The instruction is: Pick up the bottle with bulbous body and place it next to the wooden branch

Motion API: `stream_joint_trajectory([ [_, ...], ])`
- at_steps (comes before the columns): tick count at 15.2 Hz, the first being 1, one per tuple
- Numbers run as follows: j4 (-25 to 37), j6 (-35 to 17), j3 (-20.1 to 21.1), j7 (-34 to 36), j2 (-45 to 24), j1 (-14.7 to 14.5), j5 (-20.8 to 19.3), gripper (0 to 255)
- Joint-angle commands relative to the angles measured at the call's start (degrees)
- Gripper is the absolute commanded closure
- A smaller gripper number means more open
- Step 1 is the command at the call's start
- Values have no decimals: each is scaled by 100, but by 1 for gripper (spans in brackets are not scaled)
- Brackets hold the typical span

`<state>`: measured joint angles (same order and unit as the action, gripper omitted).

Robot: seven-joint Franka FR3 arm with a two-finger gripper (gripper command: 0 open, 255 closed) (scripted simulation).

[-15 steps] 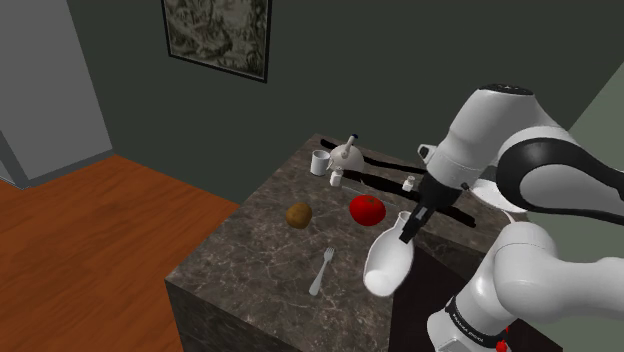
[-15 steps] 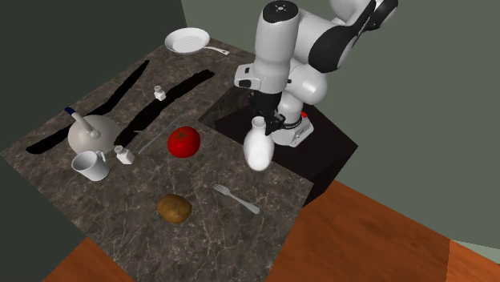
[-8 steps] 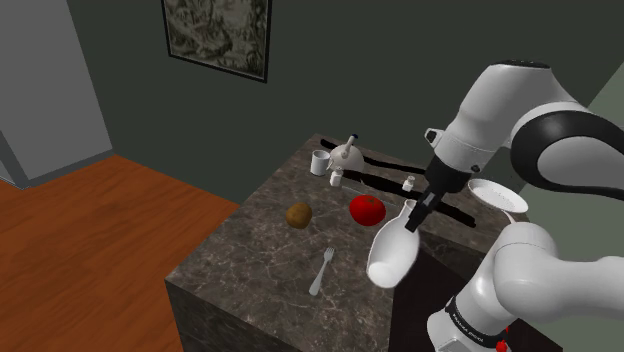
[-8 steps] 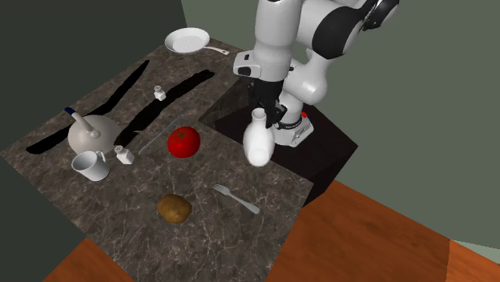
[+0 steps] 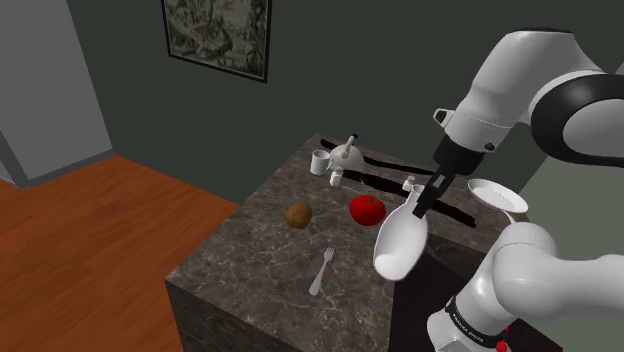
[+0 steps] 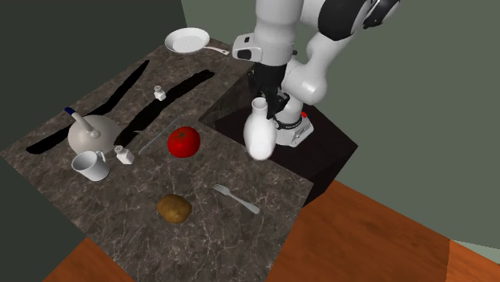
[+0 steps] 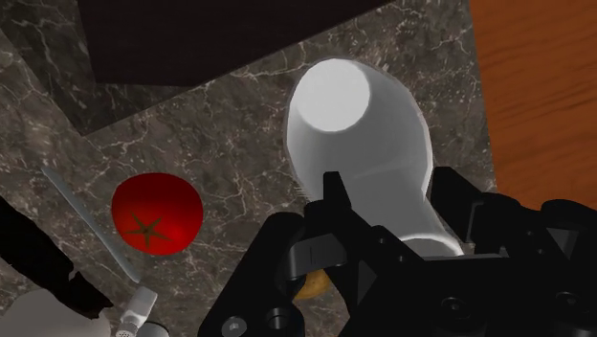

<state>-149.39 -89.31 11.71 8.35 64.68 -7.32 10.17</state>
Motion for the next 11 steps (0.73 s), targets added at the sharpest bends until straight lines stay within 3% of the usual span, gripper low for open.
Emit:
stream_joint_trajectory([
  [1,175,122,-38,-8,-53,20,-37,255],
  [11,1115,701,-141,9,-414,91,-147,255],
])
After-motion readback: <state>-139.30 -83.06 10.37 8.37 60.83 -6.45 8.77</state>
